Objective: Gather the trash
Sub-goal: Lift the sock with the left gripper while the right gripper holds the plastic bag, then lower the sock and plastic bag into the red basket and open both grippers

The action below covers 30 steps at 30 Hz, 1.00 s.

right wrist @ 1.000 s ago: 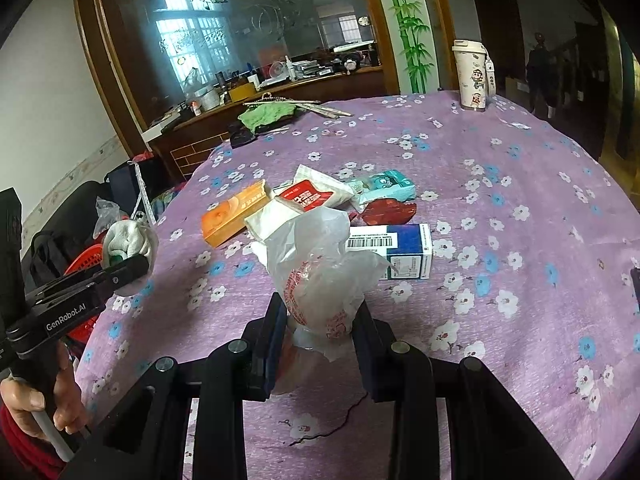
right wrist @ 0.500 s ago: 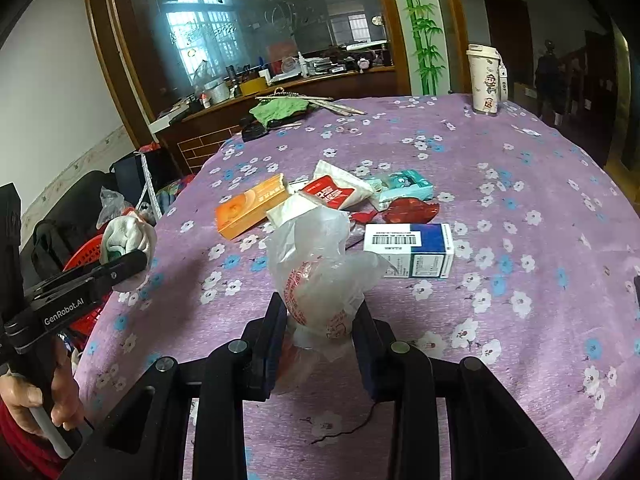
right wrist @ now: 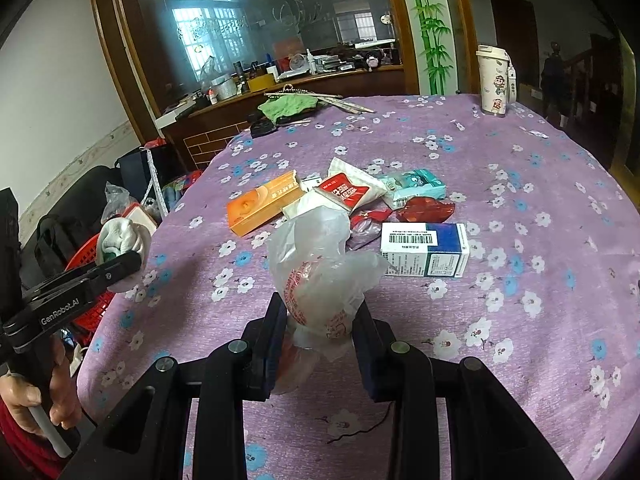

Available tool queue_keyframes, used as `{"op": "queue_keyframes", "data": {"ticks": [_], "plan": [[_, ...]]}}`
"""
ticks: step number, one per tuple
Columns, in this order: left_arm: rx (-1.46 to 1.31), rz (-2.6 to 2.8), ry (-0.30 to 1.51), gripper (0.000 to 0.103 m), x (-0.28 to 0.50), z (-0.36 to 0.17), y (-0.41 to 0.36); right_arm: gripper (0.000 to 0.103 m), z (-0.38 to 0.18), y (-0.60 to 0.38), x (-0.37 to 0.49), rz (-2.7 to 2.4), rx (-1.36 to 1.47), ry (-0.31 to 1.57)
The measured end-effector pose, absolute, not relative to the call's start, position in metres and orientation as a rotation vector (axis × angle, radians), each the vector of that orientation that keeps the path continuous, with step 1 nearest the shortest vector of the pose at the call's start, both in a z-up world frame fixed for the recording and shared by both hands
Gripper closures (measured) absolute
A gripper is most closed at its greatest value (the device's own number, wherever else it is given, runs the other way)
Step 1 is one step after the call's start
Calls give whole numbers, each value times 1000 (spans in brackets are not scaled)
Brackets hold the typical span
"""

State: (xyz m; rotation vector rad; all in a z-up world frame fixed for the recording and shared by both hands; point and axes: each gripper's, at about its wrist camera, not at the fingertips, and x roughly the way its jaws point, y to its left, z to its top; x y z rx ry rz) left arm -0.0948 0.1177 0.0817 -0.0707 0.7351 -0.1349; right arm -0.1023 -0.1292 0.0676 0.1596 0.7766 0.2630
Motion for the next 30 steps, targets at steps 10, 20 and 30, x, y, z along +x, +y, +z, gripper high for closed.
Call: {"op": "queue_keyframes", "data": {"ticks": [10, 20, 30], "plan": [[-93, -121, 736, 65, -97, 81, 130, 69, 66, -121, -101, 284, 153, 788], [-100, -108, 737, 65, -96, 78, 136, 68, 67, -103, -100, 330, 128, 792], [-109, -59, 732, 65, -102, 76, 158, 68, 66, -67, -95, 396, 73, 812]]}}
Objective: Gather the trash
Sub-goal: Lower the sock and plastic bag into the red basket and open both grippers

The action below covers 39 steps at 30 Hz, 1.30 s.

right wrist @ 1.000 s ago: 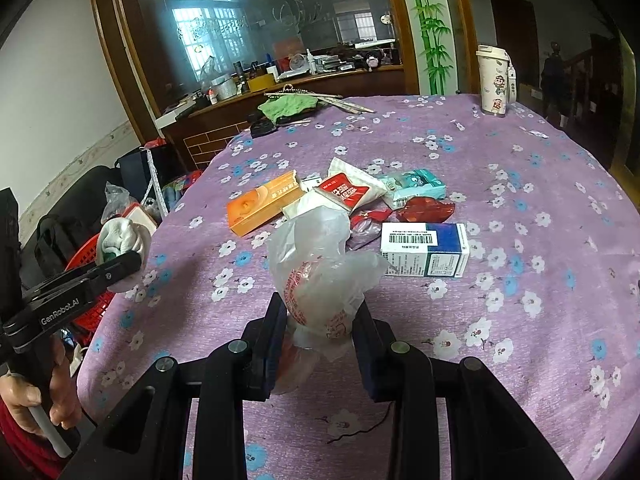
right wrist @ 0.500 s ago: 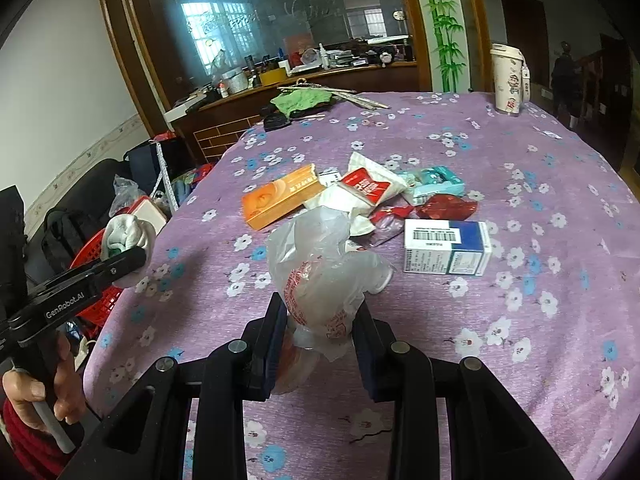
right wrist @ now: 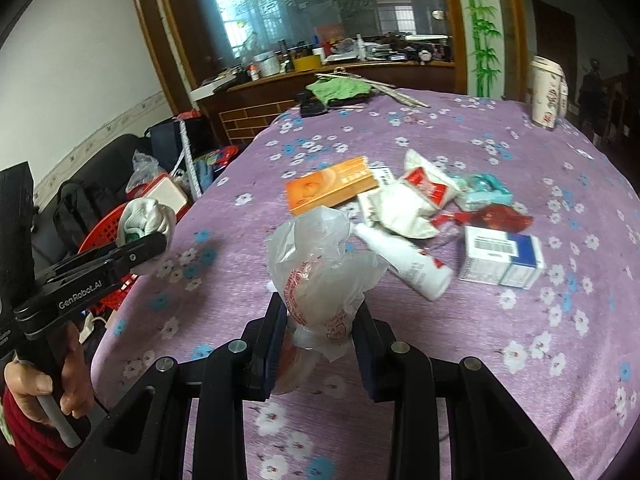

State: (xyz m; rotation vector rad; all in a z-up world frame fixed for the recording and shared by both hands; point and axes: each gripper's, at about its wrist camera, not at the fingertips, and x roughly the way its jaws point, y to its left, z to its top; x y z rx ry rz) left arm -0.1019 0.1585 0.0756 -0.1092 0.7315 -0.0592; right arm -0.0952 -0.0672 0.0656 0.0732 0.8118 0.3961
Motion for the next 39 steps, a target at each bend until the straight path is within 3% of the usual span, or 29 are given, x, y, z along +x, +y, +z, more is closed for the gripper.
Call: {"op": "queue_keyframes", "data": {"ticks": [39], "plan": [[-223, 255, 633, 65, -146, 85, 330, 68, 102, 132, -78, 683, -162, 801]]}}
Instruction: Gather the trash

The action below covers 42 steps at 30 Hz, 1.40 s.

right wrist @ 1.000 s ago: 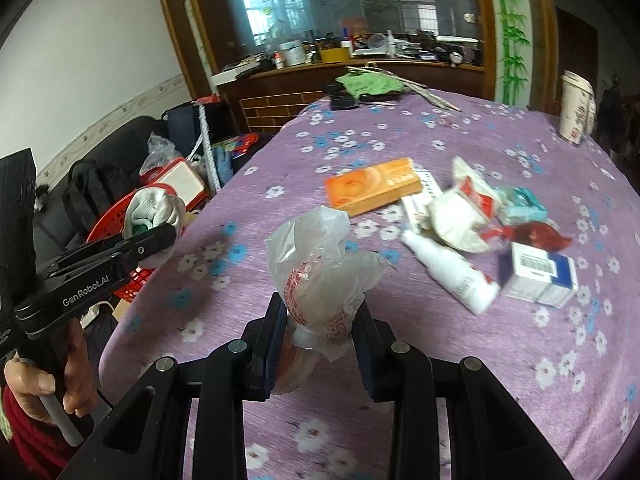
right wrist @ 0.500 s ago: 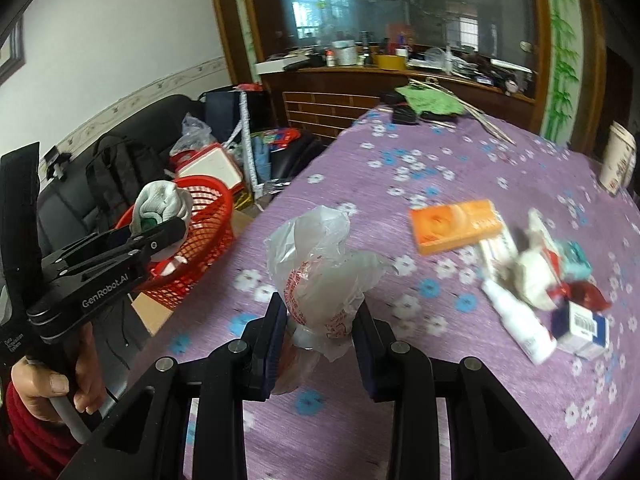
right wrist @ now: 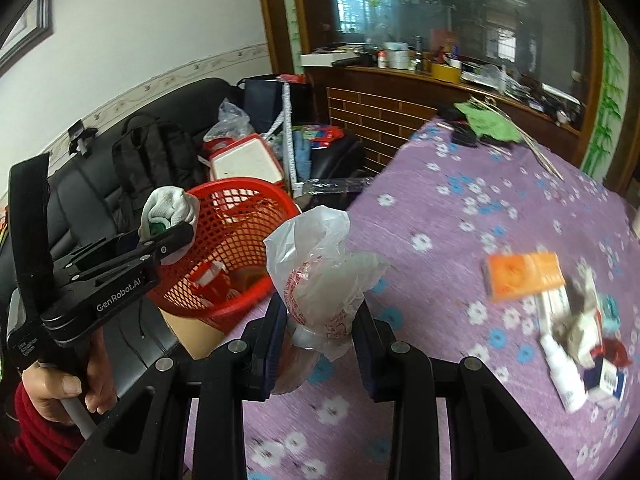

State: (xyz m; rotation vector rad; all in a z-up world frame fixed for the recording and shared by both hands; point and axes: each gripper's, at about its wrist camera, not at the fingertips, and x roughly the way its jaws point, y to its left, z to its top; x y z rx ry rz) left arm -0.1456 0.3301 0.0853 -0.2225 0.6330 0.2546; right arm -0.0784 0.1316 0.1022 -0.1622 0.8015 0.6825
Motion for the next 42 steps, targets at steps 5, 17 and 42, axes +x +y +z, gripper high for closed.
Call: {"op": "queue_keyframes", "data": {"ticks": [5, 17, 42], "plan": [[-256, 283, 645, 65, -146, 81, 357, 68, 107, 163, -66, 729, -169, 805], [-324, 313, 664, 42, -134, 71, 386, 45, 92, 227, -22, 781, -148, 840], [-157, 67, 709, 37, -113, 84, 228, 45, 74, -1, -60, 521, 23, 836]]}}
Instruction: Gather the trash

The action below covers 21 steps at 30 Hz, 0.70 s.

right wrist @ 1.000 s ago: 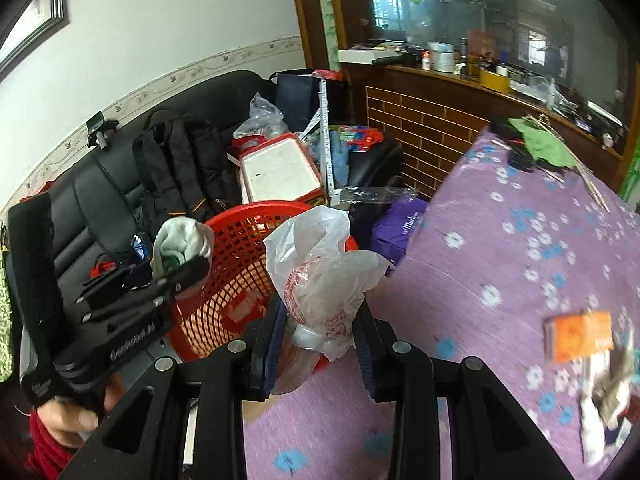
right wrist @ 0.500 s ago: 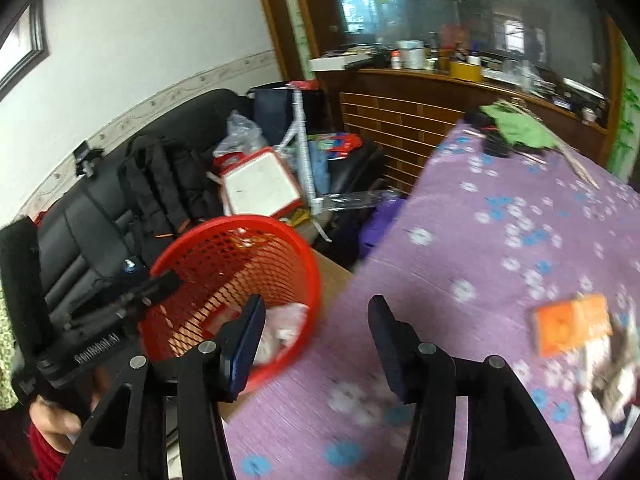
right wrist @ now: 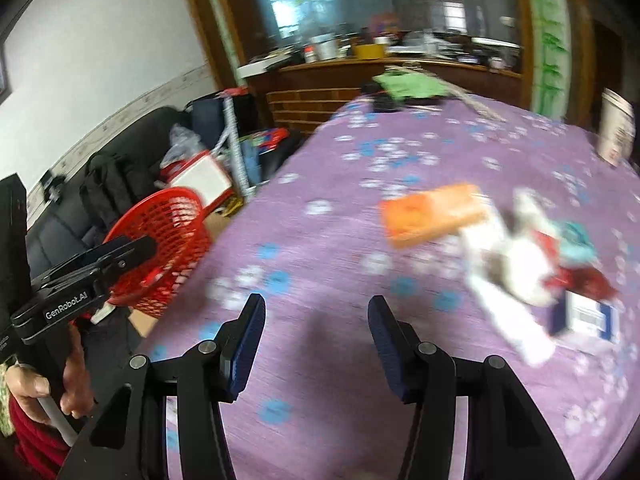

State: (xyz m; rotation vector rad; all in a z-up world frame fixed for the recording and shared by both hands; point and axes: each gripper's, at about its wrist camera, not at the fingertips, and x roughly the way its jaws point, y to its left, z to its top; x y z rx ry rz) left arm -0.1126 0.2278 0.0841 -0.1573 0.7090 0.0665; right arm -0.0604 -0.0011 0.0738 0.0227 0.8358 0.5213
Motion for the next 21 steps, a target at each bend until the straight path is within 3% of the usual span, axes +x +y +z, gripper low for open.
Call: {"op": "queue_keyframes", "data": {"ticks": [9, 19, 21], "plan": [[-7, -80, 768, 31, -71, 91, 149, 46, 67, -150, -44, 288, 177, 838], [85, -209, 816, 27, 26, 90, 76, 46, 52, -239, 3, 214, 324, 895], [91, -227, 817, 20, 48, 86, 68, 44, 43, -248, 16, 227, 357, 919]]}}
